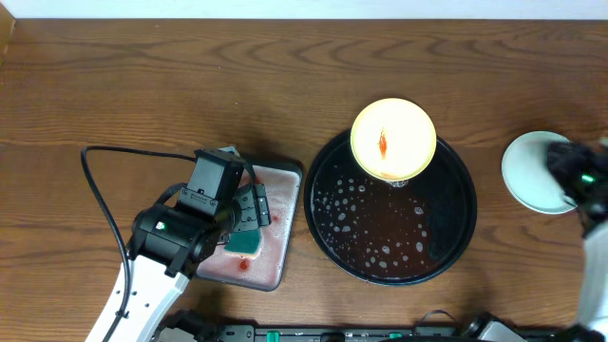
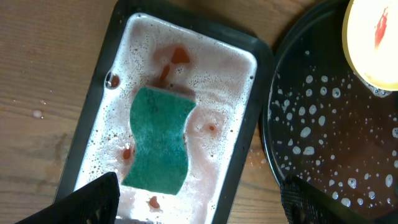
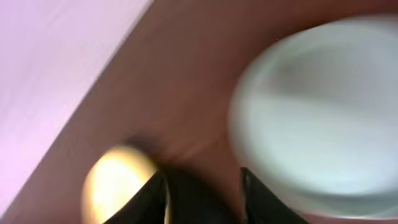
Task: Clean dirty plates on tray and stack at the side
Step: 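Grip the yellow plate rim with right gripper and slide it to tray center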
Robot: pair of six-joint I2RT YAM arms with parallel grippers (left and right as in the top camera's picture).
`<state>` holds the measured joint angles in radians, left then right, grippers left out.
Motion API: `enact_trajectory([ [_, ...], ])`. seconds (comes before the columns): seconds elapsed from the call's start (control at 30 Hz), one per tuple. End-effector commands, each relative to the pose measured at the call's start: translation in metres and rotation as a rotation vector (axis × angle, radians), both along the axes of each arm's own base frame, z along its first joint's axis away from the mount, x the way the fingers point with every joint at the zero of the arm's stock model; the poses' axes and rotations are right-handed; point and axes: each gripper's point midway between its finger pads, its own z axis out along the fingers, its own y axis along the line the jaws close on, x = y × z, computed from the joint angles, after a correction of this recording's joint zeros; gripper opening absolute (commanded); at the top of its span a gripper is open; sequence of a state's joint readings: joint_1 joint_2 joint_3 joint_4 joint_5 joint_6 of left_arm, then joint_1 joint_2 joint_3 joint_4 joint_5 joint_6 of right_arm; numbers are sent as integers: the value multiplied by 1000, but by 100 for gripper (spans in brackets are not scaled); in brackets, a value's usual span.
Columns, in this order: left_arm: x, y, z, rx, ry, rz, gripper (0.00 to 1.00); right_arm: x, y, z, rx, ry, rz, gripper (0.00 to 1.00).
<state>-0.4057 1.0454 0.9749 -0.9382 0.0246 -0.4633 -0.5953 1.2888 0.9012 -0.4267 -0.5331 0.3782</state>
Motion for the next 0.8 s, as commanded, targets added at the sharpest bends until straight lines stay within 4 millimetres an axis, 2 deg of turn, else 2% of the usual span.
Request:
enact_trajectory([
  [0.0, 3, -1, 8, -5, -19, -5, 83, 2, 111, 1, -15, -22, 456, 40],
  [0.07, 3, -1, 8, -5, -19, -6, 83, -4, 133, -21, -123, 73, 544, 44],
  [0.13, 3, -1, 8, -5, -19, -6, 83, -5, 139, -46, -276, 188, 557, 50],
  [0.23, 3, -1, 8, -5, -19, -5, 83, 8, 127, -71, -526, 301, 495, 54],
  [0.3, 3, -1, 8, -5, -19, -6, 83, 18, 114, -80, -645, 340, 438, 55],
  [0.43, 3, -1, 8, -5, -19, -6, 83, 51, 125, -104, -641, 281, 450, 49],
  [0.53, 3, -1, 8, -5, -19, -5, 83, 71, 143, -119, -583, 207, 510, 43],
  [0.67, 3, -1, 8, -5, -19, -6, 83, 81, 165, -129, -502, 145, 583, 40],
  [0.73, 3, -1, 8, -5, -19, -6, 83, 83, 167, -135, -479, 147, 578, 39],
  [0.77, 3, -1, 8, -5, -19, -6, 83, 82, 167, -139, -475, 156, 577, 36],
])
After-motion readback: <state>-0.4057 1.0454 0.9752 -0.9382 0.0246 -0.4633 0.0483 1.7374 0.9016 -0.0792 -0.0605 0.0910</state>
